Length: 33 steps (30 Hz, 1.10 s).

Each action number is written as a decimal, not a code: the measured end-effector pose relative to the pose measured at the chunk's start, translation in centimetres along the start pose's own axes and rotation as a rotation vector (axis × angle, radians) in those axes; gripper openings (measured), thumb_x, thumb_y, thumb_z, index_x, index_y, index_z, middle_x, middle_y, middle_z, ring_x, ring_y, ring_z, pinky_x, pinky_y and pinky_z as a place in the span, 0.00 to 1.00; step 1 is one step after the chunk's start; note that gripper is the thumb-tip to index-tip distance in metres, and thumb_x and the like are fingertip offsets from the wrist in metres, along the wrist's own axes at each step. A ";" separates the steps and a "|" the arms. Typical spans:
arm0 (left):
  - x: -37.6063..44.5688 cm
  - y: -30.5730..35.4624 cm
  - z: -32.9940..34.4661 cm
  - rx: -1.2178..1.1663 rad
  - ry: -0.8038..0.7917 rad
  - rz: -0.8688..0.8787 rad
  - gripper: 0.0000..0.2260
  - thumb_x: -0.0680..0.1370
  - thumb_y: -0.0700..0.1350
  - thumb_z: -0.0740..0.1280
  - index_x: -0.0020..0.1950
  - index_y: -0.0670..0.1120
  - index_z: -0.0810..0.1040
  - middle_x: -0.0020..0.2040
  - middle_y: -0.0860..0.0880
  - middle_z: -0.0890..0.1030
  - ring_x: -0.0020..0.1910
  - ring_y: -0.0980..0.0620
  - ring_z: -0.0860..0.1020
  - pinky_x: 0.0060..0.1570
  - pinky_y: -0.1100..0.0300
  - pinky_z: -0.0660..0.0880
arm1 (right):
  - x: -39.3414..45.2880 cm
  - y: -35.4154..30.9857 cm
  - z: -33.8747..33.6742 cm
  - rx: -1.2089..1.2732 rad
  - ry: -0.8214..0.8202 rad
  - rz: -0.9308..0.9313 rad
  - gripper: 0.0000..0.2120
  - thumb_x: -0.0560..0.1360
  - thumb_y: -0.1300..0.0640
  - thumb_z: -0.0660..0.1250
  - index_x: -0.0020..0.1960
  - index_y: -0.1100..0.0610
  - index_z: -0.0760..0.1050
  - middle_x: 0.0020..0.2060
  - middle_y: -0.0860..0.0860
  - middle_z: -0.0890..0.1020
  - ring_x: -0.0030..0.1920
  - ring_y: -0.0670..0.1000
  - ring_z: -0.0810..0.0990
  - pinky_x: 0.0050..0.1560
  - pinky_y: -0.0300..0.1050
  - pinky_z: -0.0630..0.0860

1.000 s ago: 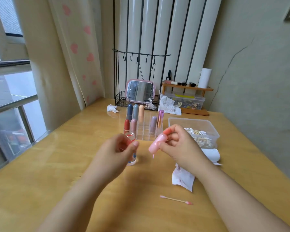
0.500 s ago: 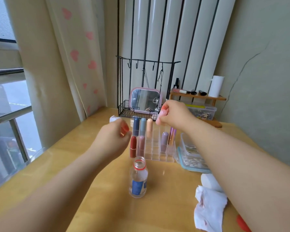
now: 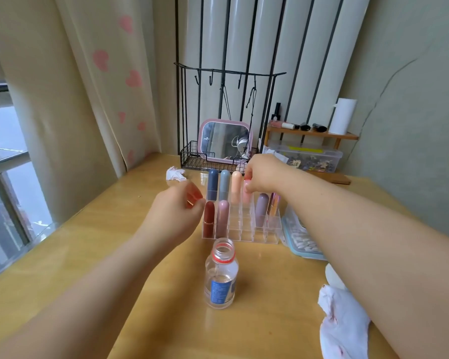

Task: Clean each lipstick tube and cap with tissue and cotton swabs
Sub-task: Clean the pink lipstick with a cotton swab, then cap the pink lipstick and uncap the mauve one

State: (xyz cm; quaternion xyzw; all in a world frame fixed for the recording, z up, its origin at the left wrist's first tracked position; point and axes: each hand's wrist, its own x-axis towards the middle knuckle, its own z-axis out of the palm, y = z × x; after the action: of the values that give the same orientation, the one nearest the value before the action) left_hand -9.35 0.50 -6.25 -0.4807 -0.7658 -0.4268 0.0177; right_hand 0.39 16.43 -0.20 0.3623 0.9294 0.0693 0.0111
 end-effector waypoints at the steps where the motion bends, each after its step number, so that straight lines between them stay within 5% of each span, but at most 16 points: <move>1: -0.1 0.0 0.0 -0.001 -0.003 -0.003 0.03 0.77 0.43 0.64 0.47 0.45 0.77 0.42 0.51 0.78 0.43 0.51 0.76 0.42 0.60 0.69 | 0.1 -0.1 0.3 -0.023 0.005 -0.001 0.08 0.76 0.56 0.63 0.45 0.60 0.78 0.33 0.52 0.72 0.42 0.53 0.72 0.32 0.41 0.66; 4: -0.5 0.1 -0.1 0.007 -0.009 -0.008 0.03 0.77 0.43 0.64 0.47 0.45 0.77 0.42 0.52 0.78 0.42 0.52 0.76 0.41 0.60 0.69 | 0.0 0.1 0.6 0.009 0.011 0.012 0.07 0.75 0.56 0.63 0.44 0.59 0.76 0.33 0.51 0.73 0.43 0.54 0.75 0.33 0.40 0.69; 8: -1.2 0.0 -0.4 0.027 -0.013 -0.012 0.04 0.77 0.43 0.64 0.49 0.45 0.76 0.42 0.52 0.77 0.43 0.51 0.76 0.40 0.61 0.68 | -1.6 0.5 -0.1 0.124 0.131 -0.030 0.18 0.74 0.54 0.66 0.63 0.57 0.74 0.56 0.54 0.79 0.57 0.55 0.76 0.56 0.50 0.75; 12: -2.3 -0.3 -0.6 0.039 -0.044 -0.030 0.03 0.78 0.44 0.64 0.49 0.46 0.76 0.42 0.53 0.77 0.43 0.52 0.76 0.41 0.62 0.69 | -4.9 -1.0 -0.4 0.360 0.201 -0.172 0.10 0.76 0.56 0.65 0.56 0.55 0.80 0.50 0.49 0.82 0.49 0.48 0.78 0.49 0.36 0.71; 17: -3.4 -0.3 -0.9 0.056 -0.078 -0.038 0.03 0.78 0.45 0.64 0.49 0.46 0.75 0.42 0.52 0.77 0.43 0.51 0.75 0.42 0.60 0.71 | -5.3 -2.8 2.5 0.302 0.091 -0.197 0.09 0.75 0.52 0.64 0.52 0.53 0.78 0.46 0.52 0.80 0.48 0.52 0.76 0.46 0.44 0.73; 21: -4.1 -0.3 -1.7 0.074 -0.067 -0.033 0.04 0.78 0.45 0.64 0.50 0.46 0.75 0.42 0.53 0.76 0.42 0.52 0.75 0.41 0.62 0.68 | -4.6 -3.4 3.8 0.380 0.086 -0.118 0.03 0.76 0.55 0.63 0.47 0.53 0.75 0.46 0.54 0.77 0.50 0.55 0.72 0.52 0.52 0.74; 25: -5.0 0.3 -3.2 0.068 -0.013 -0.016 0.03 0.78 0.45 0.64 0.50 0.46 0.75 0.41 0.54 0.75 0.41 0.53 0.75 0.39 0.63 0.67 | -6.2 -2.8 1.4 0.417 0.173 -0.108 0.07 0.77 0.58 0.60 0.51 0.56 0.76 0.44 0.51 0.80 0.45 0.51 0.77 0.45 0.45 0.74; 33: -10.5 5.6 -4.2 -0.032 0.068 0.151 0.01 0.76 0.44 0.66 0.45 0.49 0.75 0.38 0.57 0.76 0.34 0.60 0.74 0.34 0.68 0.69 | -15.9 0.2 -3.0 0.628 0.273 -0.052 0.03 0.75 0.56 0.67 0.48 0.52 0.78 0.40 0.48 0.83 0.45 0.50 0.81 0.47 0.46 0.77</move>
State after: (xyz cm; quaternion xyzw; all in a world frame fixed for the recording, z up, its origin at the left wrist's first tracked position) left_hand -1.13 -8.94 -4.58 -0.5225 -0.7195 -0.4524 0.0681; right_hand 12.05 5.49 2.34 0.3116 0.9073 -0.1726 -0.2234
